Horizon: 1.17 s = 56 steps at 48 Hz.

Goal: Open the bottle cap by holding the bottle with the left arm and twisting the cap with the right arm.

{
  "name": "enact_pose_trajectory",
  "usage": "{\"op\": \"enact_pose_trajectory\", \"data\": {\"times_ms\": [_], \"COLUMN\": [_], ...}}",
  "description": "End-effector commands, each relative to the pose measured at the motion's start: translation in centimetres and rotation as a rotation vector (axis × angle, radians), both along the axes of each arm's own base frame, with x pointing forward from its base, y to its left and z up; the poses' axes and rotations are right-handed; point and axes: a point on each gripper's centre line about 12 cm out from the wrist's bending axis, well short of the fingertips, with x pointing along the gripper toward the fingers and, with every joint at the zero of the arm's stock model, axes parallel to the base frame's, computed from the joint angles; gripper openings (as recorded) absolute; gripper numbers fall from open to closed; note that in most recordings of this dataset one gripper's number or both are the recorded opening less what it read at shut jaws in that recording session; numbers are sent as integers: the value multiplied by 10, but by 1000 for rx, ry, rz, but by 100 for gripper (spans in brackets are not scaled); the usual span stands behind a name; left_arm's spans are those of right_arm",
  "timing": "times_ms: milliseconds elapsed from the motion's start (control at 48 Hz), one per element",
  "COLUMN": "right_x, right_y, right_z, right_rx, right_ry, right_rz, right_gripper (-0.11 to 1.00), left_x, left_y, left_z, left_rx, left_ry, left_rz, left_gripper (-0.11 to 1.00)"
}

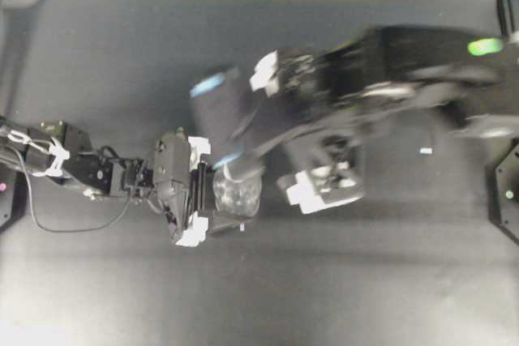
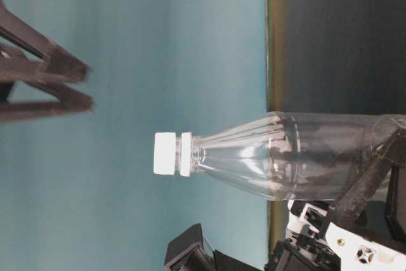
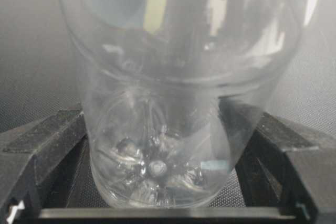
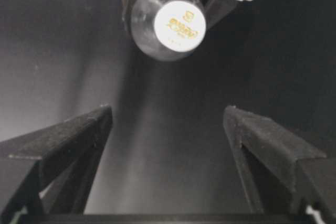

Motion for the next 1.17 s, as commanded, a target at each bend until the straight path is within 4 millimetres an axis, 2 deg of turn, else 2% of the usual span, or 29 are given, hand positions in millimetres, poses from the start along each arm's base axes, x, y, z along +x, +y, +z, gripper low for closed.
{"op": "enact_pose_trajectory", "data": {"times_ms": [0, 354, 479, 624, 853, 1145], "right_x": [-16, -60, -74, -89, -115, -149], "right_y": [3, 5, 6, 6, 4, 0], "right_z": [15, -13, -16, -18, -21, -33], "right_rx": [31, 108, 130, 155, 180, 245], "right_ry": [-72, -165, -202, -254, -343, -482], "right_rz": [-39, -142, -158, -177, -180, -220], "right_gripper": [82, 82, 82, 82, 82, 82], "left_x": [2, 5, 12, 19, 23, 15], "left_y": [1, 4, 3, 0, -4, -7], "left_z": [0, -1, 3, 8, 13, 12], "left_rx": [-2, -2, -12, -23, -21, -19], "left_ry": [5, 22, 5, 9, 44, 75], "left_rz": [4, 14, 15, 16, 5, -1], "left_gripper": [88, 88, 88, 99, 98, 98]}}
